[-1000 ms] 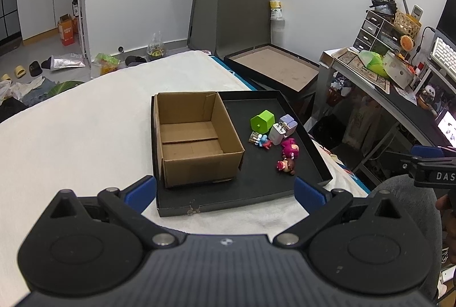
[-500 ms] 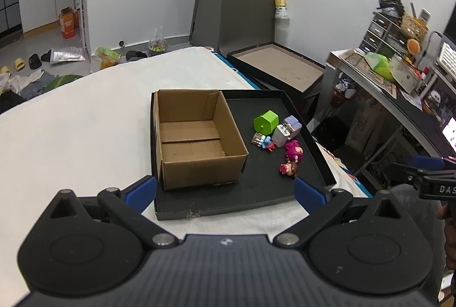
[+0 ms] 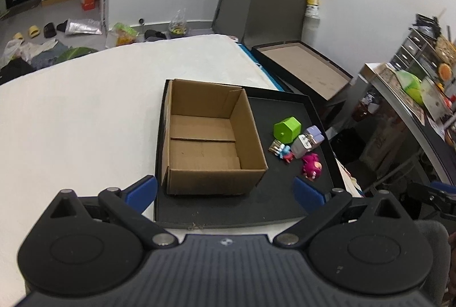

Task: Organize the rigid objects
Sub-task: 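Move the right gripper over the brown-haired doll and grasp it while the left gripper holds the box edge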

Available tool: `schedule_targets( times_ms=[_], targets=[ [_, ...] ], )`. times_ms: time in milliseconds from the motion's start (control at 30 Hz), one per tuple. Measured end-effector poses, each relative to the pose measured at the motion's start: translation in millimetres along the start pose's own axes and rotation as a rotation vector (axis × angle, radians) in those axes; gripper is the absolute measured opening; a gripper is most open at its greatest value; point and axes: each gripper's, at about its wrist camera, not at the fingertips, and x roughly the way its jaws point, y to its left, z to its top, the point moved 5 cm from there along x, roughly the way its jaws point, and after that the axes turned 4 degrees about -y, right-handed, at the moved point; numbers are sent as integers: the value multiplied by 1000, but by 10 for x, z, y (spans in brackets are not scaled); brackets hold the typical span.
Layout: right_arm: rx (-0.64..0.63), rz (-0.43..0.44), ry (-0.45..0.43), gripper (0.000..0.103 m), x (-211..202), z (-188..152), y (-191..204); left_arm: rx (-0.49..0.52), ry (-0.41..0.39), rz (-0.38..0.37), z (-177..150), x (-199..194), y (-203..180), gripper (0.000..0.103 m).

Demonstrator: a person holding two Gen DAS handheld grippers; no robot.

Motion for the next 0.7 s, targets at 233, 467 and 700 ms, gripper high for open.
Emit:
schedule_targets(
  times_ms=[233, 467, 700],
  targets=[
    [40, -16, 41, 103, 217, 136, -140, -39, 23, 19, 111, 271, 98, 99],
    [104, 14, 104, 103, 480, 173, -222, -95, 77, 35, 210, 579, 317, 90],
    [130, 63, 159, 99, 733, 206, -183, -119, 106, 44, 261, 799, 434, 77]
  ],
)
